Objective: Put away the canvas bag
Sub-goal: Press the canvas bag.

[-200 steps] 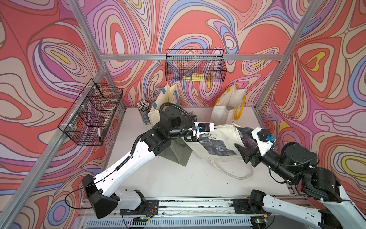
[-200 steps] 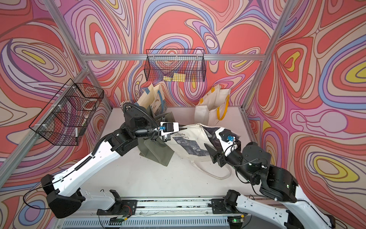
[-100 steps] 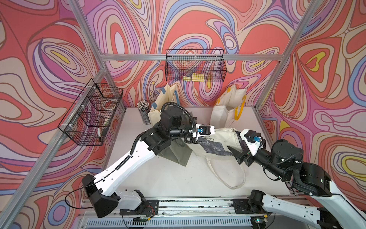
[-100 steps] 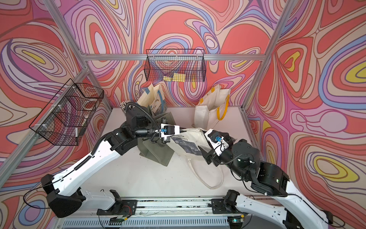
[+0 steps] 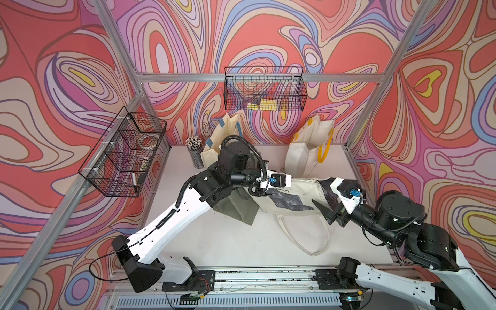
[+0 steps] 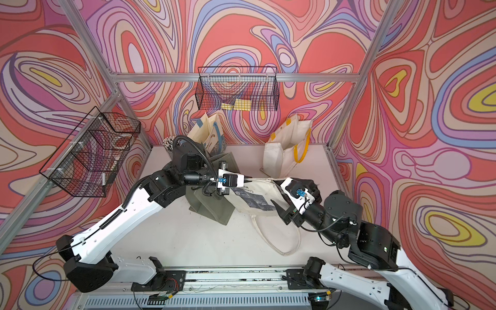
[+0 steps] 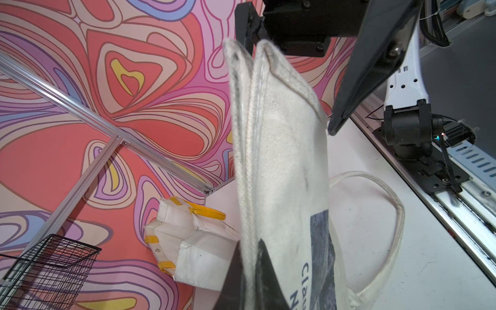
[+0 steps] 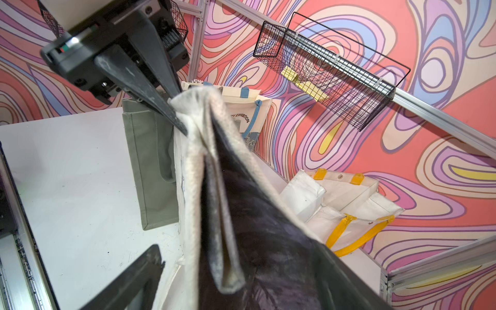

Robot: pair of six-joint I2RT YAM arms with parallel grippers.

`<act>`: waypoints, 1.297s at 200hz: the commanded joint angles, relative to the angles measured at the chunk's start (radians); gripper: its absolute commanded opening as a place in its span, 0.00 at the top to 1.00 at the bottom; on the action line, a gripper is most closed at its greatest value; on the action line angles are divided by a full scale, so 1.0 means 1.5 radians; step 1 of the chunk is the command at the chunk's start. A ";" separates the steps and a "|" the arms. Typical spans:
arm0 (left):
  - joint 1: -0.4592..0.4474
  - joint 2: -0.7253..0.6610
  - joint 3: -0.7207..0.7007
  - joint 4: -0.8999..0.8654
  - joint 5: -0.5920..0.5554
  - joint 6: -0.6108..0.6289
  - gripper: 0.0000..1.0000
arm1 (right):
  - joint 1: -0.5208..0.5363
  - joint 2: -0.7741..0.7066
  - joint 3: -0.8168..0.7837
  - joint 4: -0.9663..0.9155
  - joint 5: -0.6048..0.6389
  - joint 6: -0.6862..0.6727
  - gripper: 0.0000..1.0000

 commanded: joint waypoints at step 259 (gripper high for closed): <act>0.005 0.038 0.097 -0.071 0.069 0.023 1.00 | 0.003 -0.004 -0.041 0.044 -0.061 -0.049 1.00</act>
